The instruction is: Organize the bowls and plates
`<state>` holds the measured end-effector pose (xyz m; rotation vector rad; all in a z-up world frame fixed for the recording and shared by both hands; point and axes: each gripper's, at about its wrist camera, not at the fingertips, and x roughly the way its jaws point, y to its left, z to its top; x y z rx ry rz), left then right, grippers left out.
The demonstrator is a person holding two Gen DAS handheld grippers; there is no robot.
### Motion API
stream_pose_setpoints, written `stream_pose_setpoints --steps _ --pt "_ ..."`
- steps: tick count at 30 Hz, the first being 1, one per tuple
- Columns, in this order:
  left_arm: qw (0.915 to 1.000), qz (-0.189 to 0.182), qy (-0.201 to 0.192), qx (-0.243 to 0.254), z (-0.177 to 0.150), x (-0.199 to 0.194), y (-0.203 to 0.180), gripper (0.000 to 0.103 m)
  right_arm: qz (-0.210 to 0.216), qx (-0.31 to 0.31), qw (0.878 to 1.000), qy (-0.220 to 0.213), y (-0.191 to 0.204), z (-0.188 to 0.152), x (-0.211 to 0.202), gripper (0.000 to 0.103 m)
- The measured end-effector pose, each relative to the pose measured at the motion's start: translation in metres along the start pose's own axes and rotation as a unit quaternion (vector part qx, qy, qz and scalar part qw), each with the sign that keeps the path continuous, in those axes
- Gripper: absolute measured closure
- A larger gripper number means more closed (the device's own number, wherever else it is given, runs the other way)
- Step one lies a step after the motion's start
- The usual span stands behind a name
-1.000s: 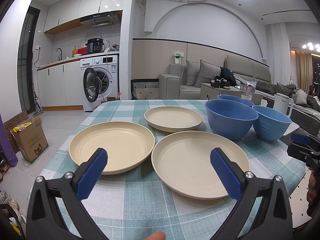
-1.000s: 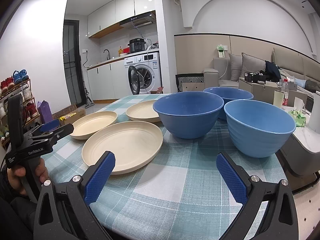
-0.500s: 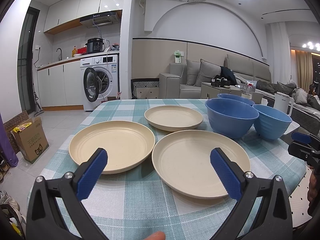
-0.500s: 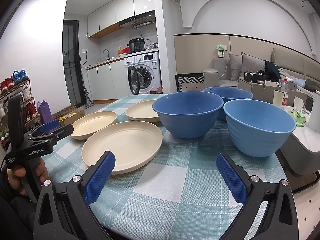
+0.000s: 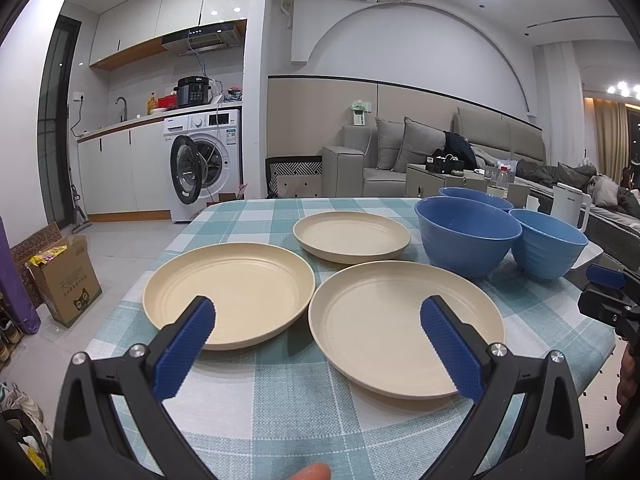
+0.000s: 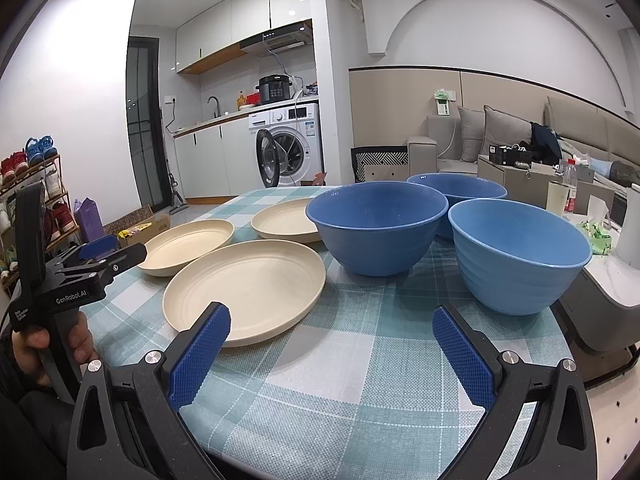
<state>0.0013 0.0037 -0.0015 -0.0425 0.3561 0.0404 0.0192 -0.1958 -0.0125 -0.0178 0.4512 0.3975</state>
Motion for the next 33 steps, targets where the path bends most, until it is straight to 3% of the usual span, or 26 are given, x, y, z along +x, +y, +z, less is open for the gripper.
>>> stream_pose_setpoints --steps 13,22,33 --pt "1.0000 -0.009 0.001 0.002 0.006 -0.001 0.001 0.000 0.000 0.001 1.000 0.002 -0.002 0.000 0.001 0.000" --pt "0.9997 0.009 -0.002 0.022 0.009 -0.004 -0.006 0.000 -0.004 0.004 1.000 0.002 -0.007 0.001 -0.001 0.000" --pt "0.9994 0.007 0.003 0.034 0.020 -0.007 -0.012 0.000 -0.012 0.009 1.000 0.005 -0.015 0.010 -0.003 0.000"
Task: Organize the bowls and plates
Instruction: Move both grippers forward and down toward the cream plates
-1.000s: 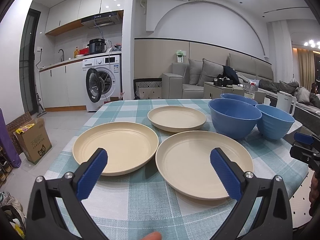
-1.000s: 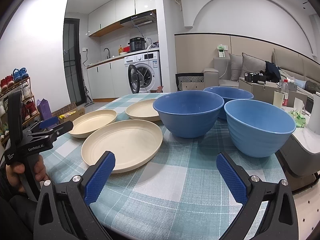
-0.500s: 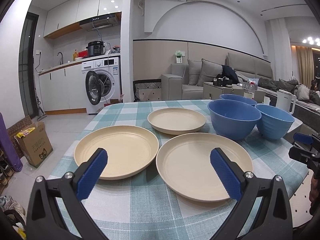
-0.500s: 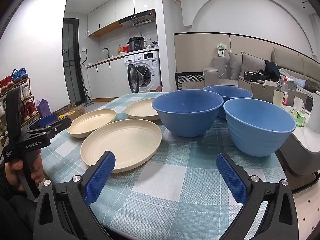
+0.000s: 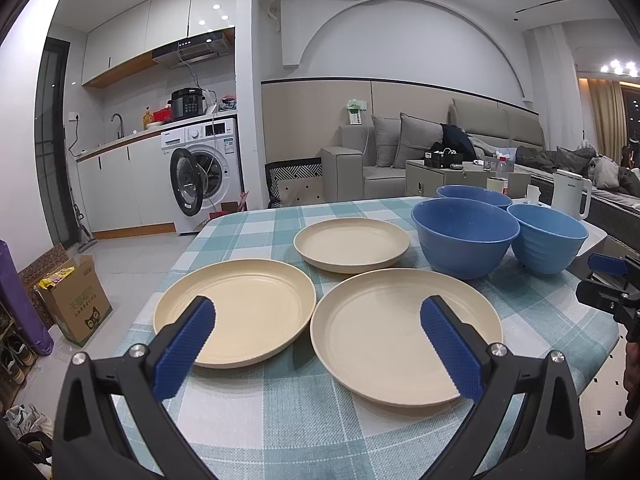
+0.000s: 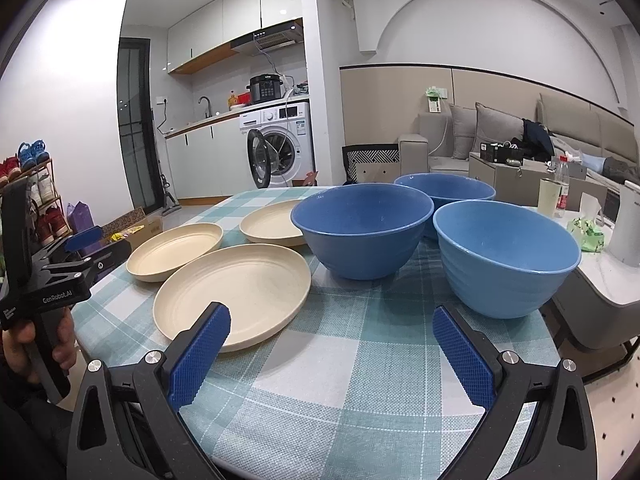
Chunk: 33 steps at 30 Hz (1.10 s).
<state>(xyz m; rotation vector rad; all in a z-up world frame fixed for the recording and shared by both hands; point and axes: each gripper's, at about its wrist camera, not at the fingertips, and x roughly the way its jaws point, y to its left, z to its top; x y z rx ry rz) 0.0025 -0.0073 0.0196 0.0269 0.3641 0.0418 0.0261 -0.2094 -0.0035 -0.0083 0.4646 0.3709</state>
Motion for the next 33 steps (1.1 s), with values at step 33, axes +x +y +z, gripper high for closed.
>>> stream_pose_setpoints --steps 33 --pt "0.9996 0.013 0.016 0.019 0.045 0.032 0.005 0.000 0.038 -0.049 0.998 0.011 0.005 0.078 0.010 0.000"
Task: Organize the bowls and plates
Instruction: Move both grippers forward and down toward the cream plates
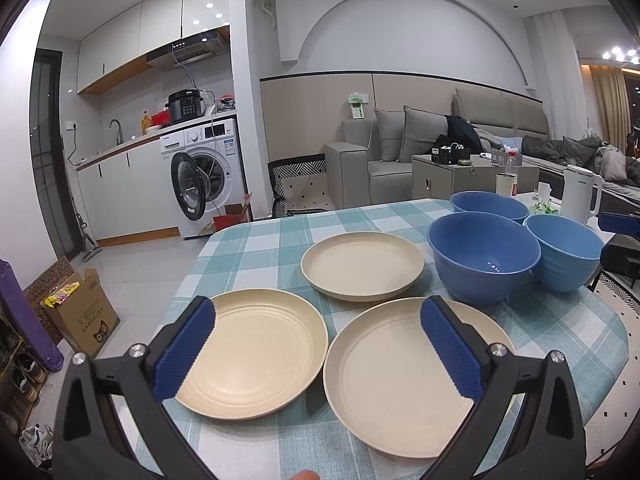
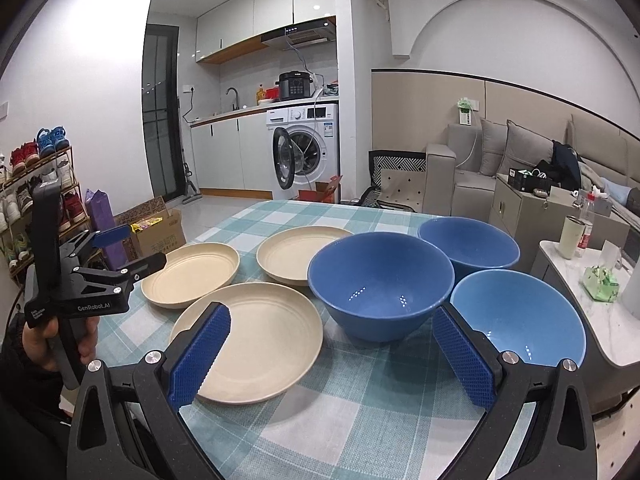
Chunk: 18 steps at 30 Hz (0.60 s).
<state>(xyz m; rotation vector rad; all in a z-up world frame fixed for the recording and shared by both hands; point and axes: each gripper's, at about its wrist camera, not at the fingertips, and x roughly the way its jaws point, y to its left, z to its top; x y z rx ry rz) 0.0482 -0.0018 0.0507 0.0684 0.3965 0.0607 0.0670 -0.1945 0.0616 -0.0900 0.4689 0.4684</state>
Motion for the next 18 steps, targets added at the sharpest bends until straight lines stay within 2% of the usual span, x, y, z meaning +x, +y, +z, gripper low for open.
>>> stream_pose_setpoints --steps 18 --pt "0.9995 0.013 0.021 -0.019 0.031 0.028 0.021 0.000 -0.006 0.010 0.999 0.034 -0.024 0.056 0.030 0.000"
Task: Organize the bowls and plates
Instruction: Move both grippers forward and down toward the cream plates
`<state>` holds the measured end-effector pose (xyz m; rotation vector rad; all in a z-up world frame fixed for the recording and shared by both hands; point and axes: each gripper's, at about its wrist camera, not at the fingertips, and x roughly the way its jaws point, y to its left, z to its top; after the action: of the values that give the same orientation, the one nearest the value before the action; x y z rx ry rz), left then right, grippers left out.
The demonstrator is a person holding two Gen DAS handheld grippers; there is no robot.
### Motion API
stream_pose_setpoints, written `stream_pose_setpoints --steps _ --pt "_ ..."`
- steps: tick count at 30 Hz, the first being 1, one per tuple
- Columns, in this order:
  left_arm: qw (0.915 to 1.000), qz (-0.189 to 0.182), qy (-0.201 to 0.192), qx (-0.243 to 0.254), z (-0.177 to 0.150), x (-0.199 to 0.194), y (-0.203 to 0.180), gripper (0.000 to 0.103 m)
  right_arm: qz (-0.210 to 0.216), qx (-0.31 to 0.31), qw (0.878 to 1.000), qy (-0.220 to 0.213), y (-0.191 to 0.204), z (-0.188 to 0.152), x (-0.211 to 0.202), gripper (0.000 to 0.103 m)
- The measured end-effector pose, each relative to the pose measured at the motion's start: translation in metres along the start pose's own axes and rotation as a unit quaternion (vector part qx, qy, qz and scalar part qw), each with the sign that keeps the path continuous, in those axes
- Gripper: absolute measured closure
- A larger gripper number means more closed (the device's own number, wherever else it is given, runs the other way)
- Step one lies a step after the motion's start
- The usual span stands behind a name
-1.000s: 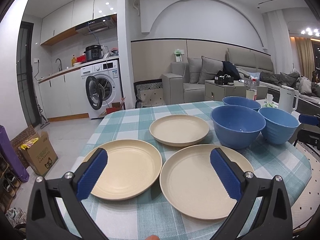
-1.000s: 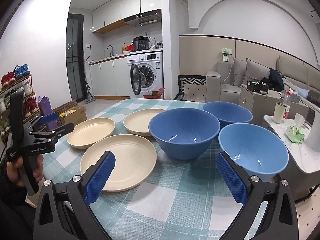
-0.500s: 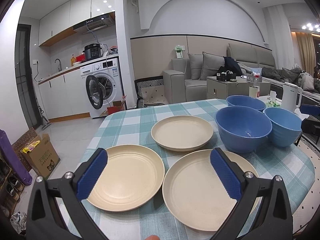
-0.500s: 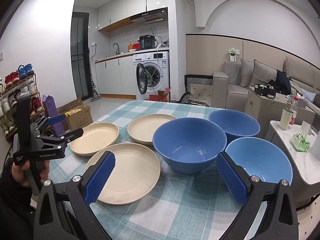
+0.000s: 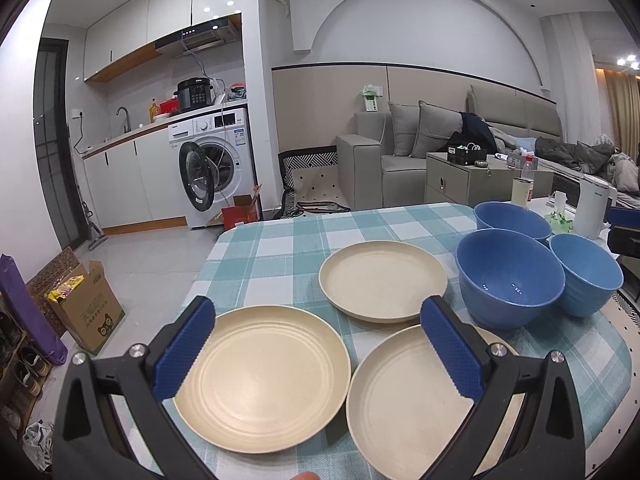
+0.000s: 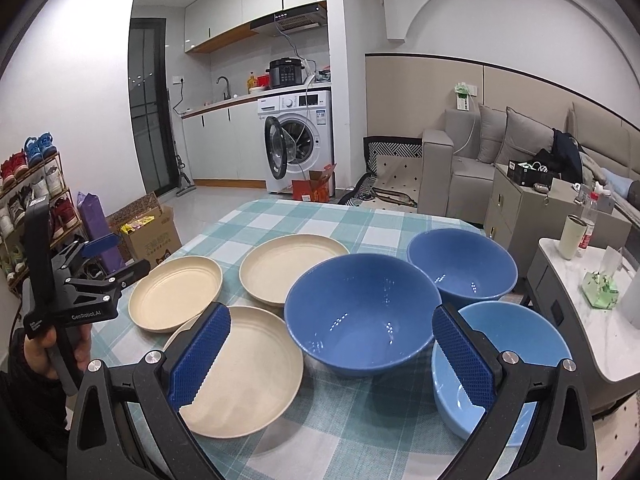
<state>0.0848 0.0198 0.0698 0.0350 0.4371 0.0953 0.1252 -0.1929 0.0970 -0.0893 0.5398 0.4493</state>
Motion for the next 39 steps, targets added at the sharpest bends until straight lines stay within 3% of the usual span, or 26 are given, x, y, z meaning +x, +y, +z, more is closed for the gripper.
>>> stream_pose_setpoints --steps 8,22,34,39 --pt "1.0000 0.004 0.005 0.000 0.017 0.016 0.008 0.000 -0.005 -0.005 1.000 0.013 -0.007 0.025 0.013 0.000" --pt "0.9993 -0.026 0.025 -0.007 0.036 0.046 0.018 0.000 0.000 -0.024 0.999 0.042 -0.009 0.070 0.053 0.000" --pt "0.9964 -0.053 0.061 -0.025 0.046 0.068 0.023 0.000 0.016 0.006 0.998 0.058 -0.026 0.101 0.091 0.000" --pt "0.9959 -0.045 0.075 -0.023 0.049 0.079 0.021 0.001 0.025 0.013 0.997 0.071 -0.034 0.114 0.110 0.000"
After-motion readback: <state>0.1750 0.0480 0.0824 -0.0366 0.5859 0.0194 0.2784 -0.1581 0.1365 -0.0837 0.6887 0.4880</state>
